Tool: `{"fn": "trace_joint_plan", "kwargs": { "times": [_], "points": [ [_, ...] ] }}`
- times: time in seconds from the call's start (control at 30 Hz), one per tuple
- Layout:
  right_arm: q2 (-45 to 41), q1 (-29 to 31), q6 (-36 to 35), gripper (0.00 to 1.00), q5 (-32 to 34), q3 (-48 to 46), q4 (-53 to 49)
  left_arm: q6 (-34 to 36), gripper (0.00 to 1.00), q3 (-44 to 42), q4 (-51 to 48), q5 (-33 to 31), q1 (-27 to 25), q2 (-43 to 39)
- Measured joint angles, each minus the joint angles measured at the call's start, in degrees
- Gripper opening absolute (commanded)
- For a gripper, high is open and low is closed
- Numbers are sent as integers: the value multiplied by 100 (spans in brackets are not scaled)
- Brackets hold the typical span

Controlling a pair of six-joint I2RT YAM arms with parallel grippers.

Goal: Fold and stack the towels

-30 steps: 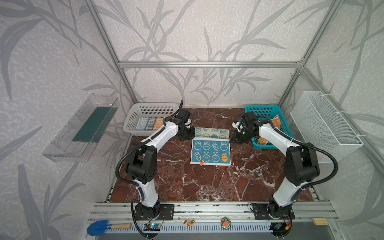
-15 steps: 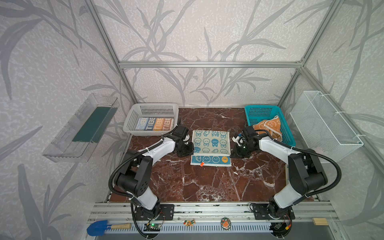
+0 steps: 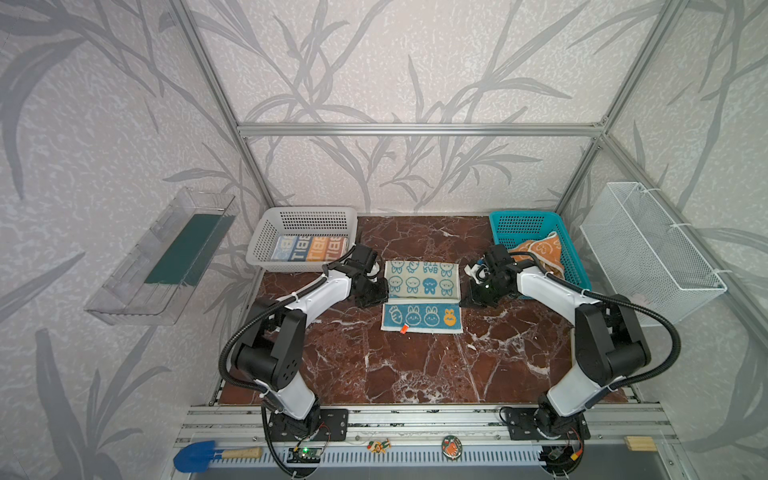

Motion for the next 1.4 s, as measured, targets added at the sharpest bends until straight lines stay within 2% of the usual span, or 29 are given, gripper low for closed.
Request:
{"fn": "trace_joint_plan", "kwargs": {
  "times": [0.23, 0.43, 0.57, 0.83, 1.0, 1.17, 1.4],
  "points": [
    [-509, 107, -15, 0, 85, -254, -22, -50, 0, -313, 33, 15, -26, -708],
    [-319, 243, 9, 0, 83, -1058, 188, -219, 0, -1207, 280, 175, -251, -660],
    [-96, 254, 9, 0, 98, -1200, 304, -308, 0, -1423, 444, 236, -363, -570],
    [63, 247, 33, 0, 164, -1193, 431, -400, 0, -1436, 721, 236, -426, -186],
    [-33, 247, 28, 0, 214, -946, 236, -376, 0, -1246, 496, 166, -431, -160],
    [-549, 240, 9, 0, 343, -621, -57, -304, 0, -780, 229, 11, -431, -450],
    [-890, 238, -4, 0, 413, -739, -146, -439, 0, -1075, 286, 26, -557, -1003]
  ]
}}
